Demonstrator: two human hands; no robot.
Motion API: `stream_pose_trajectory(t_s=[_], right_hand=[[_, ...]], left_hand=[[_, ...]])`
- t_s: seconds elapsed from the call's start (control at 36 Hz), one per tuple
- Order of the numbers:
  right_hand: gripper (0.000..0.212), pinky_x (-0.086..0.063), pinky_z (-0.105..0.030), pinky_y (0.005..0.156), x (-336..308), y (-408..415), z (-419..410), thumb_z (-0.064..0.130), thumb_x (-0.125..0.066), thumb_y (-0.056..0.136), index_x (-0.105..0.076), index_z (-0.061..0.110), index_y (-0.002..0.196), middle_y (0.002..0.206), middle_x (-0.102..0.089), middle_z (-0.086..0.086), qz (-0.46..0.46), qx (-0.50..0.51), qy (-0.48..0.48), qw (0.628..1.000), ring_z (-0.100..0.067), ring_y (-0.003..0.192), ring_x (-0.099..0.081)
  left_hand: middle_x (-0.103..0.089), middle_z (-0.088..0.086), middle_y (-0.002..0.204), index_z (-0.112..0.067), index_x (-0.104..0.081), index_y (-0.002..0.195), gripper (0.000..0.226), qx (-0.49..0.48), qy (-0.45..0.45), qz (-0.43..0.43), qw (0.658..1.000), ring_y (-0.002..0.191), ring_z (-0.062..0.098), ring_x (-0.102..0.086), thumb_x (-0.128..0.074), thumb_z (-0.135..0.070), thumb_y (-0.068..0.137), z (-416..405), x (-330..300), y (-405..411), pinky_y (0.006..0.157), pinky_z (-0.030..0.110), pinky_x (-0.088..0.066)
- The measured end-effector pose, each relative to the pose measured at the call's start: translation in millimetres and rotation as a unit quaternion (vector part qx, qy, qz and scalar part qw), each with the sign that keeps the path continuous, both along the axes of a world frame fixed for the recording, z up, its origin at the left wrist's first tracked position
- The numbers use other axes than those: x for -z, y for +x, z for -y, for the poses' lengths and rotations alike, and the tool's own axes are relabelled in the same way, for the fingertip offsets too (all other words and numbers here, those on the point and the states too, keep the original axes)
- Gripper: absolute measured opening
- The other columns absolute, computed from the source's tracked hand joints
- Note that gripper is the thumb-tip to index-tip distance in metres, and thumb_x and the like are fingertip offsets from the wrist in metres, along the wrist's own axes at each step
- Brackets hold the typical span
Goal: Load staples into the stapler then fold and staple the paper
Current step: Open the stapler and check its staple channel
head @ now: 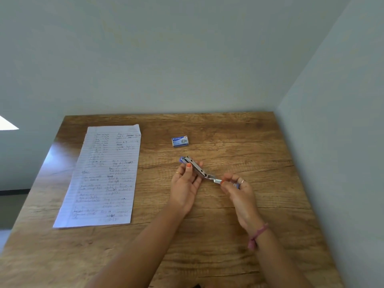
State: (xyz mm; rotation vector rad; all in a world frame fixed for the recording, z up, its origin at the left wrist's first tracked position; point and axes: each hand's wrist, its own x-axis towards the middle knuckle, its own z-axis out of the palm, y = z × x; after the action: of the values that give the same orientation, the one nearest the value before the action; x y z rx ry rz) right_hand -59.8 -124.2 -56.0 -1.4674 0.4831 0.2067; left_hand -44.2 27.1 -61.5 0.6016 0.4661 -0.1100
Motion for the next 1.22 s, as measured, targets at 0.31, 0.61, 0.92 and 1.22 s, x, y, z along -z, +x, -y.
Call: stream_pose_trajectory(t_s=[0.31,0.61,0.92,1.22], right_hand=[[0.028,-0.049,-0.026,0.088,-47,36,-8,0.036,-0.069,0.085,-0.071,0.026,0.110,0.105,-0.065,0.009,0.183,-0.260,-0.341,0.885,-0.004,0.097,-0.061],[0.018,-0.054,-0.021,0.072,-55,62,-29,0.028,-0.073,0.081,-0.078,0.022,0.097,0.086,-0.074,0.008,0.194,-0.309,-0.308,0.879,-0.001,0.080,-0.067],[0.015,-0.054,-0.028,0.058,-59,65,-37,0.038,-0.068,0.068,-0.067,0.023,0.070,0.059,-0.066,0.010,0.207,-0.313,-0.436,0.818,-0.004,0.057,-0.061],[0.023,-0.046,-0.019,0.052,-45,57,-43,0.043,-0.058,0.069,-0.063,0.021,0.070,0.056,-0.058,0.012,0.241,-0.266,-0.429,0.829,-0.004,0.054,-0.057]], left_hand=[[-0.068,0.006,0.107,-0.019,-0.058,0.126,0.041,0.067,0.011,0.059,0.996,0.100,0.018,-0.067,-0.059,-0.008,0.087,-8,5,-6,0.088,0.037,-0.056],[-0.067,0.007,0.120,-0.026,-0.066,0.122,0.037,0.109,0.018,0.062,0.992,0.111,0.016,-0.063,-0.060,-0.015,0.087,-12,8,-3,0.092,0.033,-0.053],[-0.073,0.009,0.100,-0.001,-0.062,0.108,0.023,0.082,-0.013,0.045,0.995,0.095,0.016,-0.070,-0.055,-0.006,0.086,-7,4,5,0.089,0.029,-0.055],[-0.072,0.008,0.099,-0.007,-0.064,0.103,0.021,0.062,-0.024,0.023,0.998,0.095,0.016,-0.069,-0.044,-0.002,0.099,-6,-2,4,0.094,0.031,-0.051]])
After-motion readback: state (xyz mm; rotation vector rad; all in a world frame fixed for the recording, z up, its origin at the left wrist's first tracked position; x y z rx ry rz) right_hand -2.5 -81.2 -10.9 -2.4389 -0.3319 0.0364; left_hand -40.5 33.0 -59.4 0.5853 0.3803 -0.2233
